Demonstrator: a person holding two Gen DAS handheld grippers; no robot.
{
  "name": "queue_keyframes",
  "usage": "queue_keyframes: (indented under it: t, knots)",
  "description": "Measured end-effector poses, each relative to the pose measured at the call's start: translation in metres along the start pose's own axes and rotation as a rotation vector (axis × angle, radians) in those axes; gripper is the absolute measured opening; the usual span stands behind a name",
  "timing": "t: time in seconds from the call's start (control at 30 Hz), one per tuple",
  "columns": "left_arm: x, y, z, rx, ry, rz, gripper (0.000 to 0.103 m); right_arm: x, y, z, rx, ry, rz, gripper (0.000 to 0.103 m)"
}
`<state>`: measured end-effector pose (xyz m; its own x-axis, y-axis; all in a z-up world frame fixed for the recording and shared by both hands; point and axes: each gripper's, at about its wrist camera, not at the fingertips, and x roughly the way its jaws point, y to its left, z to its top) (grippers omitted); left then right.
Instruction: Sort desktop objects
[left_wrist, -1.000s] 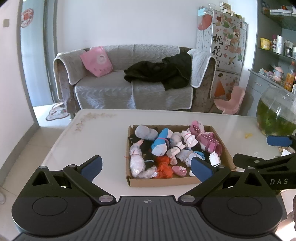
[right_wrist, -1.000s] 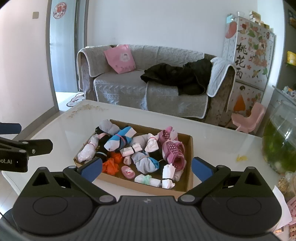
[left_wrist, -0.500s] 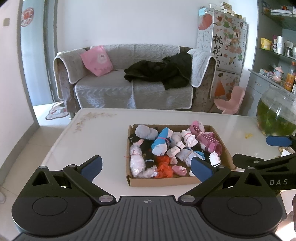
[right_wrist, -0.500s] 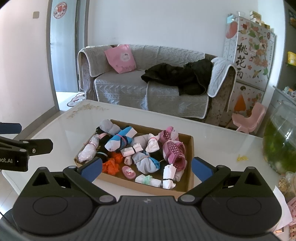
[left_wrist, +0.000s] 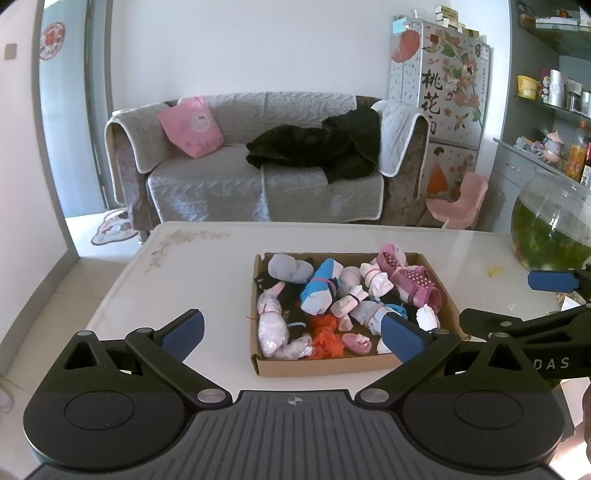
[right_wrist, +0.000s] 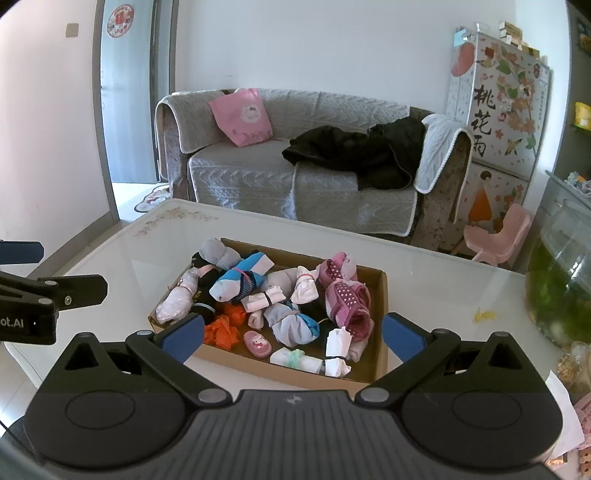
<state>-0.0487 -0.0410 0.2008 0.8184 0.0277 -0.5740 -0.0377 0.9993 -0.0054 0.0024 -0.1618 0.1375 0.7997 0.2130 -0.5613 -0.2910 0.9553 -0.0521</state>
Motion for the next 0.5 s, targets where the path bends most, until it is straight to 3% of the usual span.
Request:
queue_keyframes:
  t: [0.5]
  knots:
    - [-0.0051,0.0039,0.001,-0.018,-0.032,-0.006,0.103,0.0032,0.0006,-0.0023,0.004,0.005,0.002,0.103]
